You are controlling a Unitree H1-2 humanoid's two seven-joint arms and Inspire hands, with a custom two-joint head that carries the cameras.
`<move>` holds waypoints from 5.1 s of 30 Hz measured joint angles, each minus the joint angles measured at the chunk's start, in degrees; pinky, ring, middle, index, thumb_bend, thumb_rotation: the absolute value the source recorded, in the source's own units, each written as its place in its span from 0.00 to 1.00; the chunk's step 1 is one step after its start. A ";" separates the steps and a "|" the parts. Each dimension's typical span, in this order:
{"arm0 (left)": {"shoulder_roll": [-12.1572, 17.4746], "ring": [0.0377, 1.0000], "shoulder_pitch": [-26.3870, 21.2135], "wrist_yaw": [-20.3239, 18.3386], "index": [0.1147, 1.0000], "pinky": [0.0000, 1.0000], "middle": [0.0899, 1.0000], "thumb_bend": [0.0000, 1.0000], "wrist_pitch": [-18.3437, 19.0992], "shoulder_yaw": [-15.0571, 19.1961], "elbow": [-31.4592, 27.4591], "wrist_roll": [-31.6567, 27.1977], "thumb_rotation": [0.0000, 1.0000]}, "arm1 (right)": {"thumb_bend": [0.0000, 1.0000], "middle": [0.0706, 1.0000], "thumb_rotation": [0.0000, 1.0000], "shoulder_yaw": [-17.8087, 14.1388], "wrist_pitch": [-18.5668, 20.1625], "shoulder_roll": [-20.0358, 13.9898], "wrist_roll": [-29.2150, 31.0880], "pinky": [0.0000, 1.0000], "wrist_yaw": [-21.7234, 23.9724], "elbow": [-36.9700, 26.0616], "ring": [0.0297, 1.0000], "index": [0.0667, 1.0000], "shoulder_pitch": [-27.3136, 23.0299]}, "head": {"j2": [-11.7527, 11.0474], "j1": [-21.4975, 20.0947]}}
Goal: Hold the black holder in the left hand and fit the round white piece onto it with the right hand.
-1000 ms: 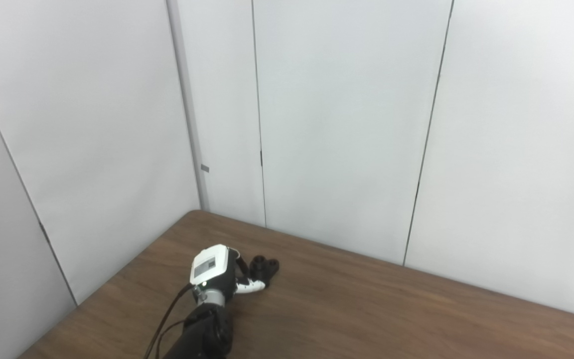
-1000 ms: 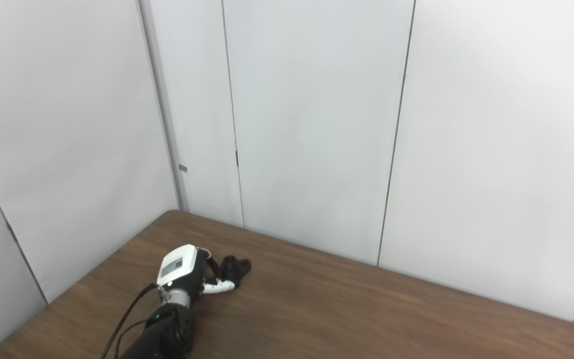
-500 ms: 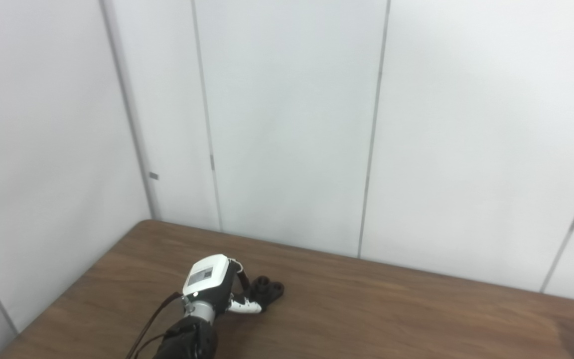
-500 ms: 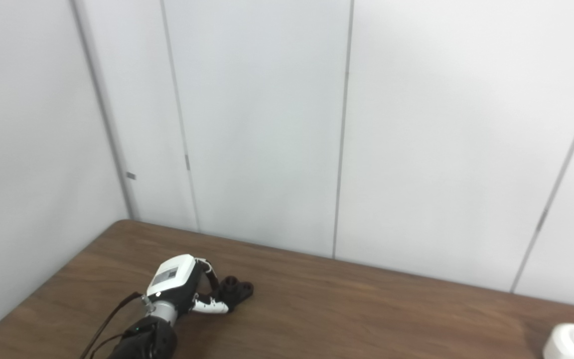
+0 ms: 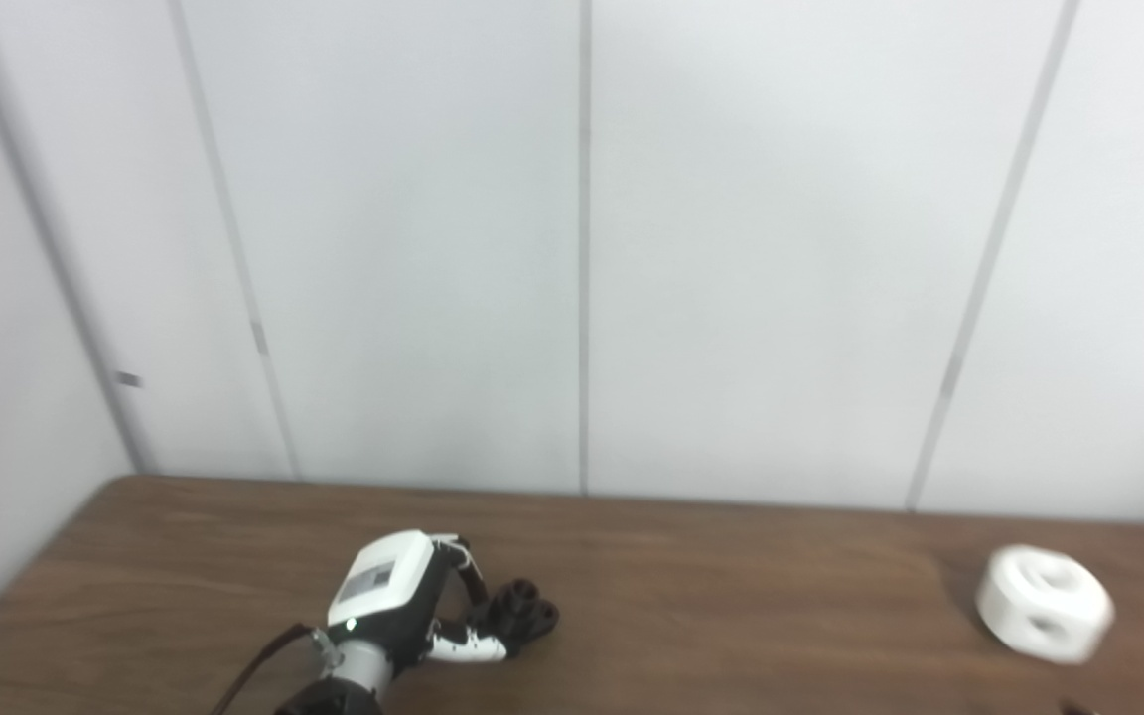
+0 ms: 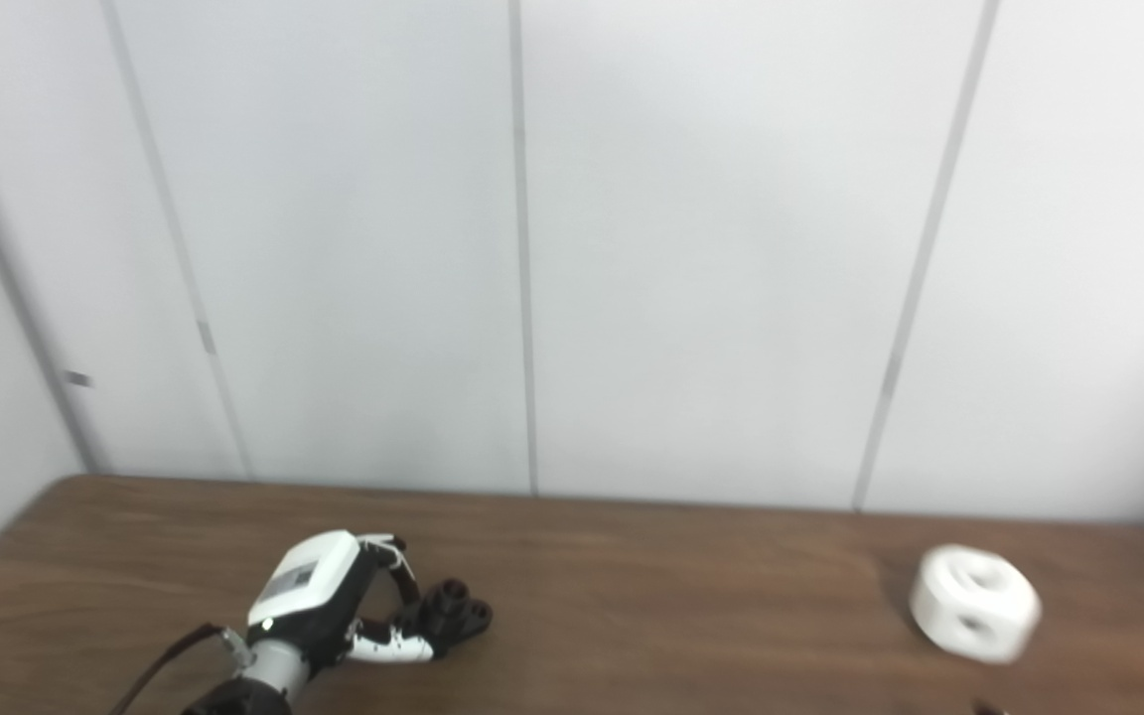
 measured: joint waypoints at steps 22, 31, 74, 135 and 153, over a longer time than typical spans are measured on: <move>-2.51 0.92 2.51 -3.22 0.41 1.00 0.86 0.52 -3.66 -1.77 0.77 -0.44 0.04 | 0.48 0.78 0.49 1.31 1.76 0.19 2.79 0.55 -2.40 -4.45 0.72 0.83 3.27 | 7.12 -4.23; -4.10 0.94 2.87 2.10 0.42 1.00 0.88 0.52 -7.96 -1.61 5.75 -0.95 0.04 | 0.50 0.75 0.48 0.22 1.77 0.19 2.96 0.52 -2.82 -4.75 0.69 0.80 3.68 | 8.35 -3.96; -6.20 0.94 9.90 -1.80 0.41 1.00 0.87 0.52 -12.31 -6.88 -3.67 -2.67 0.05 | 0.47 0.72 0.41 -10.15 4.19 -0.13 -4.73 0.50 -7.33 -7.57 0.65 0.76 2.11 | 4.15 -17.13; -3.45 0.92 10.89 -2.82 0.41 1.00 0.85 0.52 -21.23 -0.97 -0.33 -8.48 0.04 | 1.00 1.00 0.54 24.16 32.64 -37.63 -32.94 1.00 47.21 21.22 1.00 1.00 -49.32 | -2.98 -27.87; -3.45 0.92 11.22 -2.72 0.41 1.00 0.86 0.52 -20.43 -1.23 -1.01 -8.57 0.04 | 0.55 0.95 0.17 23.66 24.54 -34.41 -38.15 0.98 31.33 25.66 1.00 0.47 -50.57 | -3.07 -27.34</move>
